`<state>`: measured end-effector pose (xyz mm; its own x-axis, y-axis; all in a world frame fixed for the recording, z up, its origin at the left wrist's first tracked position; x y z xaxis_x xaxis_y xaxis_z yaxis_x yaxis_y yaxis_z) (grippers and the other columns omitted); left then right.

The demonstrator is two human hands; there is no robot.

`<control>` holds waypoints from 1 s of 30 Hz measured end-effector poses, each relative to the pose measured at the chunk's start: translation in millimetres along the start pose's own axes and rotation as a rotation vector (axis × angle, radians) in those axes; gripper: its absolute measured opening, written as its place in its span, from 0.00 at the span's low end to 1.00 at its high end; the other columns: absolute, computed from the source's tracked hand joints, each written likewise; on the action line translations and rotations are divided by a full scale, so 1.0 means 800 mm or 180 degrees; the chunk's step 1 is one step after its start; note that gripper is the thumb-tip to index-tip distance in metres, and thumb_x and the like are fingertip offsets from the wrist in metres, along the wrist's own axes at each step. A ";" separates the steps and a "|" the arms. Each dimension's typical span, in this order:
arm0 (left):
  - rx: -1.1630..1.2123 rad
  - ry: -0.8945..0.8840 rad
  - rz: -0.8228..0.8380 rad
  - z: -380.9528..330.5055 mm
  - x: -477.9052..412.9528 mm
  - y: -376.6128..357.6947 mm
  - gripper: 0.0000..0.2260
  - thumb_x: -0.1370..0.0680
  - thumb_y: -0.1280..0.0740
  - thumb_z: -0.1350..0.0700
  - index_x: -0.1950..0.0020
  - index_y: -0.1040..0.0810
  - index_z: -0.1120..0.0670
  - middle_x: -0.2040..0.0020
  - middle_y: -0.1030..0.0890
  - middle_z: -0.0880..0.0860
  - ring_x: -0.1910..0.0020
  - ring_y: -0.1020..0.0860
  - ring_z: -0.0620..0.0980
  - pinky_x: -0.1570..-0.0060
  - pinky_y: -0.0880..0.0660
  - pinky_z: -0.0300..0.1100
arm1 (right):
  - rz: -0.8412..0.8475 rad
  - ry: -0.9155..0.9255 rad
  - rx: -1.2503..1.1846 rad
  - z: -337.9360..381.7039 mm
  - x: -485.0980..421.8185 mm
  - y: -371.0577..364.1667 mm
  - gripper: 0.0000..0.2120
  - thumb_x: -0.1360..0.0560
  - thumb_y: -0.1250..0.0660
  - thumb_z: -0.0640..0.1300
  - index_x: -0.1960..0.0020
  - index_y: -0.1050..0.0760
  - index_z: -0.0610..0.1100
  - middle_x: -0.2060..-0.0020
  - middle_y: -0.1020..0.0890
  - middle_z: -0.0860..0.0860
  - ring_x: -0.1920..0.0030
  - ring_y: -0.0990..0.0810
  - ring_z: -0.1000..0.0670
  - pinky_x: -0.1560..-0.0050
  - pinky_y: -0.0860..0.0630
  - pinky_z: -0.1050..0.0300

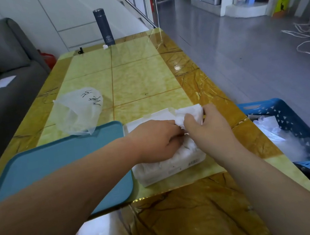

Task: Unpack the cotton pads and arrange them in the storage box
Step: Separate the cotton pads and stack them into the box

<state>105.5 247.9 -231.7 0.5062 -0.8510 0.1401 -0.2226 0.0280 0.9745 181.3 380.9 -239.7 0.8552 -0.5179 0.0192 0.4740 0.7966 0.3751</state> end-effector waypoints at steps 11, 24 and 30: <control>-0.0757 -0.0070 0.0256 0.013 0.017 0.002 0.27 0.18 0.56 0.32 0.45 0.22 0.44 0.52 0.26 0.42 0.56 0.25 0.46 0.61 0.30 0.44 | 0.0069 0.0272 0.1580 0.008 0.001 -0.005 0.12 0.19 0.38 0.56 0.42 0.32 0.51 0.59 0.21 0.54 0.59 0.22 0.49 0.62 0.30 0.53; 0.0061 0.0048 -0.0092 0.030 0.030 -0.003 0.27 0.22 0.40 0.30 0.30 0.32 0.44 0.35 0.21 0.41 0.41 0.21 0.48 0.47 0.24 0.47 | -0.0228 0.0490 0.2319 0.031 -0.004 -0.021 0.11 0.28 0.29 0.50 0.46 0.18 0.56 0.59 0.16 0.54 0.58 0.24 0.49 0.46 0.26 0.53; -0.0090 -0.0036 0.0091 0.023 0.027 -0.004 0.23 0.19 0.46 0.31 0.32 0.28 0.42 0.39 0.22 0.43 0.47 0.21 0.49 0.49 0.23 0.50 | -0.0048 0.0533 0.2283 0.027 -0.004 -0.020 0.13 0.26 0.33 0.57 0.44 0.19 0.55 0.58 0.17 0.55 0.56 0.19 0.47 0.62 0.29 0.56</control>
<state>101.9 219.3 -235.2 0.4904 -0.8555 0.1662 -0.2131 0.0671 0.9747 166.4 363.7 -226.0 0.8974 -0.4270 -0.1110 0.2814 0.3603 0.8894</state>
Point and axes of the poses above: each hand's wrist, its own x-axis away from the middle knuckle, its own y-axis out of the back of the hand, z = x × y, the point moved 3 cm from there along -x, towards the middle knuckle
